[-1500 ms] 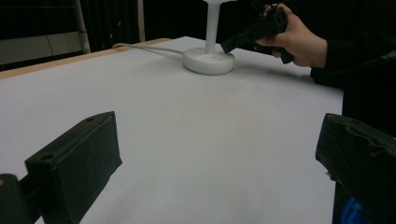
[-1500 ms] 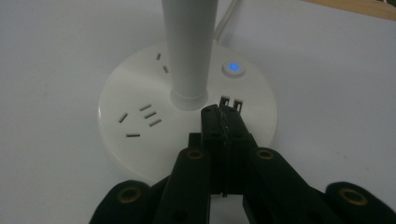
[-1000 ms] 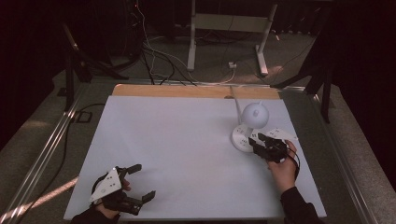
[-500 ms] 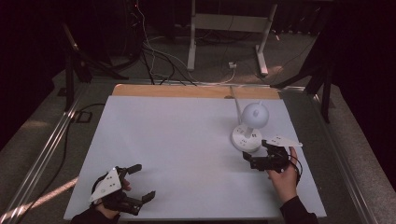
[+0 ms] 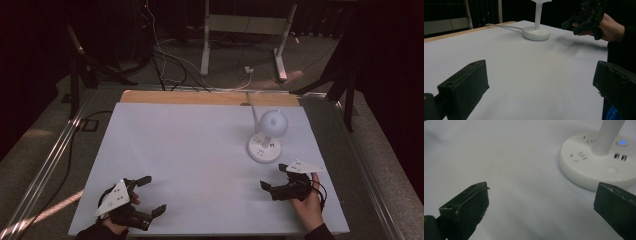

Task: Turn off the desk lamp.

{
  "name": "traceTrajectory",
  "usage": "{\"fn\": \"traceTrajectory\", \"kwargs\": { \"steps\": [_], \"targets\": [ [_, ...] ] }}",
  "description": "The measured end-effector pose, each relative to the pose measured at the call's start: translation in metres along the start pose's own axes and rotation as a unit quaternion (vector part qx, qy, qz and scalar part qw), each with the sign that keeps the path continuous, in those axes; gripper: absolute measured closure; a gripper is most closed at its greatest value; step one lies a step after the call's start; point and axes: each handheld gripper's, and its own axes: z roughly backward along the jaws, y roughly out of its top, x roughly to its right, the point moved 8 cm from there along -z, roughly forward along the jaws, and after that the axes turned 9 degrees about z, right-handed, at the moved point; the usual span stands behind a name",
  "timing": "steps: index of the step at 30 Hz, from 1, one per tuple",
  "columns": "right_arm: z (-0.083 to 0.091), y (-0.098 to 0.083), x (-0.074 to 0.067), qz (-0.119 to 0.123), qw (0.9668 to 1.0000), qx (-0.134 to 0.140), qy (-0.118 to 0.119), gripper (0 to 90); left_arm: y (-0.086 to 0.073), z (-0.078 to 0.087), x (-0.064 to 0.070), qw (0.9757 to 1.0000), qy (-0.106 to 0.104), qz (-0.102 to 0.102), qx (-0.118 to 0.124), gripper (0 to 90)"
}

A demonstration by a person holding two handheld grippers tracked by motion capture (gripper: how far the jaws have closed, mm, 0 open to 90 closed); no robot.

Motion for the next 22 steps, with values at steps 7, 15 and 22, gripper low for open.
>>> {"fn": "traceTrajectory", "kwargs": {
  "steps": [7, 15, 22],
  "targets": [
    [0.008, -0.014, -0.003, -0.002, 1.0, -0.003, 0.007, 0.0, 0.0, 0.0, 0.0, 1.0, 0.001, -0.002, -0.001, 0.6],
    [0.012, -0.032, 0.0, -0.007, 0.9998, -0.013, 0.014, 0.0, 0.0, -0.001, 0.001, 1.0, 0.001, -0.002, -0.002, 0.6],
    [0.008, -0.033, 0.001, -0.008, 0.9997, -0.018, 0.014, 0.0, 0.0, -0.001, 0.001, 1.0, 0.001, -0.002, -0.002, 0.6]
  ]
}}
